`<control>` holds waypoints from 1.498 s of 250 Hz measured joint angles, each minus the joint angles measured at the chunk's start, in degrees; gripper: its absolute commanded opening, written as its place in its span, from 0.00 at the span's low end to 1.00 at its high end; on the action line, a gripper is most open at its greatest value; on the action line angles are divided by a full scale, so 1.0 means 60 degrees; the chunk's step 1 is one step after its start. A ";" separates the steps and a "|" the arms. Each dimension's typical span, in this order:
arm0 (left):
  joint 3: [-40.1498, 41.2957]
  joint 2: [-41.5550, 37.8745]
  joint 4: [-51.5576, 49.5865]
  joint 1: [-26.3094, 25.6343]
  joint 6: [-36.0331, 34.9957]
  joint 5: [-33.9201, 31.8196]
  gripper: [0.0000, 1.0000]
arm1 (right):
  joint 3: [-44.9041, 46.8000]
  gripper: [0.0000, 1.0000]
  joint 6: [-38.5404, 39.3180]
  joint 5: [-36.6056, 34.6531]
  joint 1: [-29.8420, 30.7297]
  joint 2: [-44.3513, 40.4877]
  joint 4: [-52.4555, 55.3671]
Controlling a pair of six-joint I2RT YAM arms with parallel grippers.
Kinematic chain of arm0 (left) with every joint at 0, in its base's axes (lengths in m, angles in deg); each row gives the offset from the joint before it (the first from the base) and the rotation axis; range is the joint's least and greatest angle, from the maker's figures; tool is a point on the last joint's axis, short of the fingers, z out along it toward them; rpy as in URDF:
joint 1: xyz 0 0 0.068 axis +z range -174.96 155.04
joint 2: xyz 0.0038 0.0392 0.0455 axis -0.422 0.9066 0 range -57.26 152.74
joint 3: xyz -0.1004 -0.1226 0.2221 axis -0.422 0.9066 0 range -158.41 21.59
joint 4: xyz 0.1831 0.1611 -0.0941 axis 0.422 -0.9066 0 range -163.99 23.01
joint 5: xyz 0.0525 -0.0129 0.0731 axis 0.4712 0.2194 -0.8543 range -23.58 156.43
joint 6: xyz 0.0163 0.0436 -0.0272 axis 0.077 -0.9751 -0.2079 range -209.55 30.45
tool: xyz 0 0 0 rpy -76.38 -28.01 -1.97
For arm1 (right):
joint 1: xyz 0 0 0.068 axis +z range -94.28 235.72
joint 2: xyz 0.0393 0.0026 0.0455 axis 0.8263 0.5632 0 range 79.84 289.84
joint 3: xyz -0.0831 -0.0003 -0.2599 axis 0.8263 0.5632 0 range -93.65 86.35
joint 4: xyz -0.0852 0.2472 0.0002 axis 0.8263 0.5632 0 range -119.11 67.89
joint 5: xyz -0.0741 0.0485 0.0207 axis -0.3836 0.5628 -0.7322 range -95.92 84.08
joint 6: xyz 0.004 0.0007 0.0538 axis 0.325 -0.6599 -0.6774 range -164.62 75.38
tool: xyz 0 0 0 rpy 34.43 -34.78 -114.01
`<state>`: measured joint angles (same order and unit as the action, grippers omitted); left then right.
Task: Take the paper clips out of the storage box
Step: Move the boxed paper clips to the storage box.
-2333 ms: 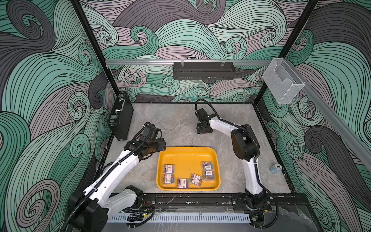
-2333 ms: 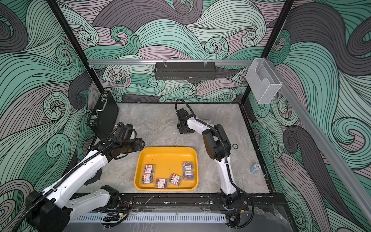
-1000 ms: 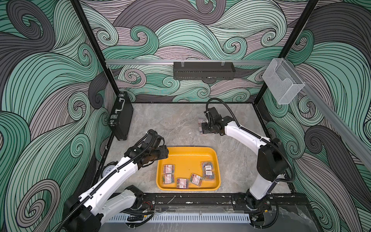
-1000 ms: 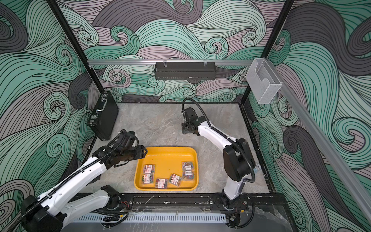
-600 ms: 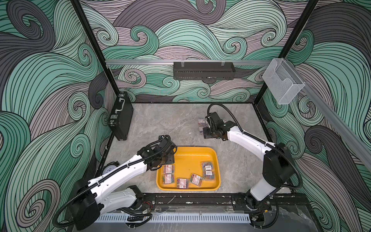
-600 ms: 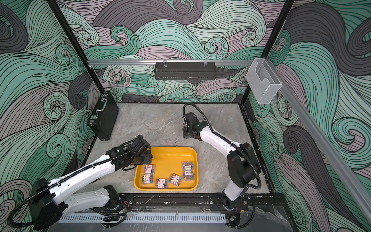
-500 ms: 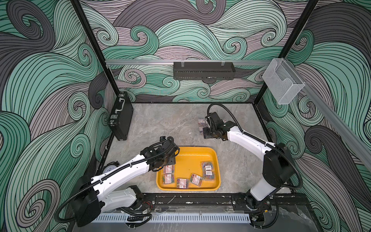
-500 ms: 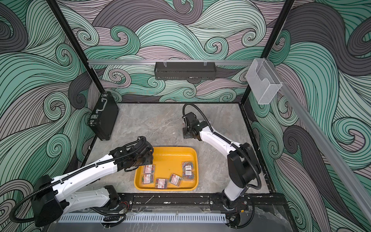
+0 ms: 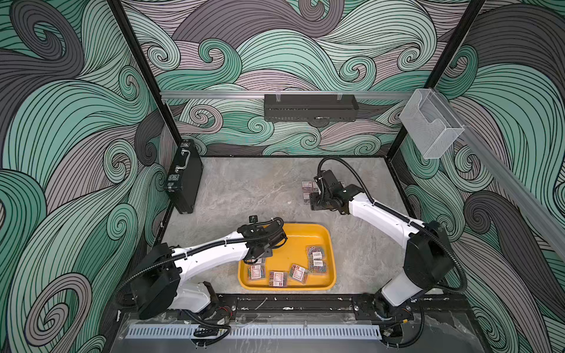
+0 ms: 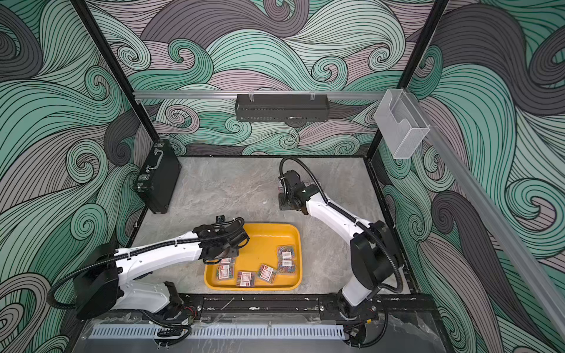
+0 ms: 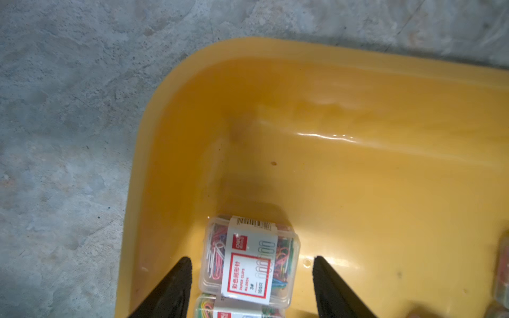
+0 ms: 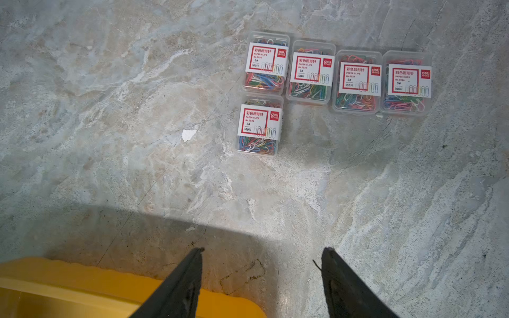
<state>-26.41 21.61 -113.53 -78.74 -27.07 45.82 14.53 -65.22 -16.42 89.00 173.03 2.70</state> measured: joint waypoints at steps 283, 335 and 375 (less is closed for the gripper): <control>0.0000 0.1056 0.1399 -0.0011 -0.0656 0.1286 0.66 | 0.0153 0.70 0.0007 -0.0368 -0.0004 -0.0226 0.0022; -0.0069 0.0914 0.1883 -0.0109 -0.0831 0.1588 0.68 | 0.0153 0.70 0.0007 -0.0433 -0.0004 -0.0331 0.0033; -0.0066 0.0772 0.1497 -0.0131 -0.0769 0.1563 0.69 | 0.0157 0.70 0.0007 -0.0430 -0.0004 -0.0397 0.0029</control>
<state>-26.81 26.24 -104.55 -79.53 -31.68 55.20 15.47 -65.18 -19.00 88.98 170.64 2.88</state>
